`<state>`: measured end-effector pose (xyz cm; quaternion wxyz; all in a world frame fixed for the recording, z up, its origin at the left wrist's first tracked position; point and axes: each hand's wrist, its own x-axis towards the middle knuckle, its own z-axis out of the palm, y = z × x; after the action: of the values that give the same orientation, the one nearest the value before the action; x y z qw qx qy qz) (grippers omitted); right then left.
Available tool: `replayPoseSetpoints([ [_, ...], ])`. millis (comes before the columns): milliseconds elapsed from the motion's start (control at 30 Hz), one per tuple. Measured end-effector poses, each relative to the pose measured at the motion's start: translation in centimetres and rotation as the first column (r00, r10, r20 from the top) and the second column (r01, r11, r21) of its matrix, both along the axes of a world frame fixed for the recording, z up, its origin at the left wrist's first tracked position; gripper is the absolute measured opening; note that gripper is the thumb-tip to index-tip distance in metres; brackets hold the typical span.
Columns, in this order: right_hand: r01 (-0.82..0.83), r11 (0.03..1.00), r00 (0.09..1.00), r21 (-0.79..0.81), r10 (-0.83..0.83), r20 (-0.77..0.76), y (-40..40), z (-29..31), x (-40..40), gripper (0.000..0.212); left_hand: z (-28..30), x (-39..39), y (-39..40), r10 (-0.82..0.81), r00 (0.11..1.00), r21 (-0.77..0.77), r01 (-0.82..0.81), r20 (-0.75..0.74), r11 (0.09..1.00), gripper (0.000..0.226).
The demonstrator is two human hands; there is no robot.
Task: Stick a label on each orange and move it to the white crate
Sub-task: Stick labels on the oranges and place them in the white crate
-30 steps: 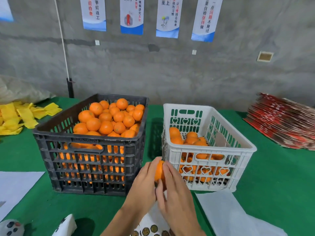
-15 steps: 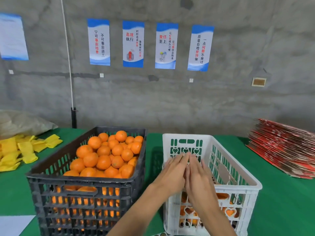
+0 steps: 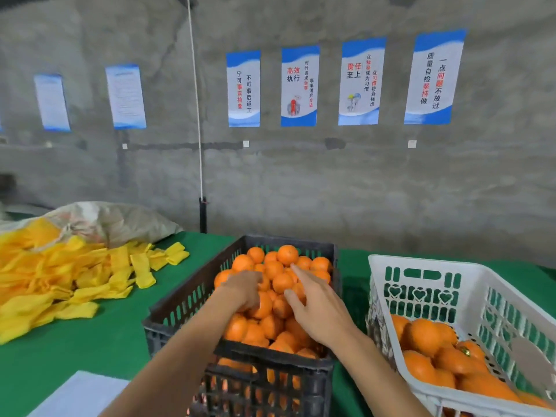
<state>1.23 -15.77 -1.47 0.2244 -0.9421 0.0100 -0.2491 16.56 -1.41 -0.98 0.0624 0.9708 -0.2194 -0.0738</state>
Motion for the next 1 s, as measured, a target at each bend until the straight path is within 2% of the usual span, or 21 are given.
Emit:
replayPoseSetpoints([
  [67, -0.015, 0.999, 0.998, 0.038, 0.017, -0.057, 0.1, -0.1, 1.3, 0.064, -0.6, 2.9, 1.2, 0.027, 0.997, 0.144, -0.016, -0.072, 0.989, 0.080],
  [167, -0.018, 0.997, 0.997, 0.069, 0.023, -0.069, -0.3, -0.5, 2.0, 0.065, -0.9, 4.8, 1.1, 0.028, 0.995, 0.207, -0.008, -0.092, 0.978, 0.080],
  [267, 0.001, 0.995, 0.999, 0.105, 0.003, -0.033, -0.6, -0.7, 1.8, 0.059, -0.7, 4.6, 1.1, 0.002, 0.996, 0.106, 0.007, -0.088, 0.994, 0.079],
  [367, -0.006, 0.985, 1.000, 0.174, 0.001, 0.028, -0.5, -0.3, 1.1, 0.054, 0.7, 1.7, 1.8, -0.072, 0.992, -0.118, 0.084, 0.101, 0.989, 0.073],
  [400, -0.026, 0.981, 0.998, 0.192, 0.016, 0.053, -0.3, -0.1, 0.6, 0.054, 1.2, 0.2, 2.1, -0.120, 0.975, -0.254, 0.165, 0.185, 0.953, 0.071],
  [433, -0.056, 0.977, 0.995, 0.203, 0.040, 0.086, -0.1, 0.2, 0.0, 0.054, 1.7, -1.8, 2.4, -0.166, 0.954, -0.416, 0.260, 0.248, 0.871, 0.069],
  [500, -0.130, 0.963, 0.983, 0.235, 0.094, 0.158, 0.5, 0.7, -2.1, 0.056, 2.3, -6.3, 2.7, -0.244, 0.931, -0.691, 0.365, 0.271, 0.624, 0.063],
  [567, -0.203, 0.935, 0.961, 0.291, 0.133, 0.243, 1.0, 1.0, -4.8, 0.053, 2.5, -10.9, 2.8, -0.306, 0.912, -0.807, 0.391, 0.274, 0.442, 0.060],
  [633, -0.246, 0.899, 0.934, 0.362, 0.120, 0.336, 1.1, 0.7, -7.9, 0.051, 2.1, -14.8, 2.4, -0.302, 0.894, -0.816, 0.432, 0.331, 0.383, 0.064],
  [800, -0.204, 0.879, 0.921, 0.430, 0.024, 0.389, 0.2, -2.6, -15.1, 0.056, -1.9, -21.5, 0.5, -0.291, 0.747, -0.613, 0.660, 0.597, 0.435, 0.070],
  [900, -0.137, 0.881, 0.945, 0.452, -0.020, 0.326, -0.3, -6.2, -18.3, 0.056, -6.2, -23.9, -0.1, -0.363, 0.737, -0.604, 0.676, 0.571, 0.422, 0.072],
  [1000, -0.066, 0.864, 0.985, 0.500, -0.024, 0.172, -0.4, -10.9, -20.6, 0.059, -11.6, -24.9, -0.3, -0.429, 0.771, -0.645, 0.633, 0.471, 0.429, 0.071],
])
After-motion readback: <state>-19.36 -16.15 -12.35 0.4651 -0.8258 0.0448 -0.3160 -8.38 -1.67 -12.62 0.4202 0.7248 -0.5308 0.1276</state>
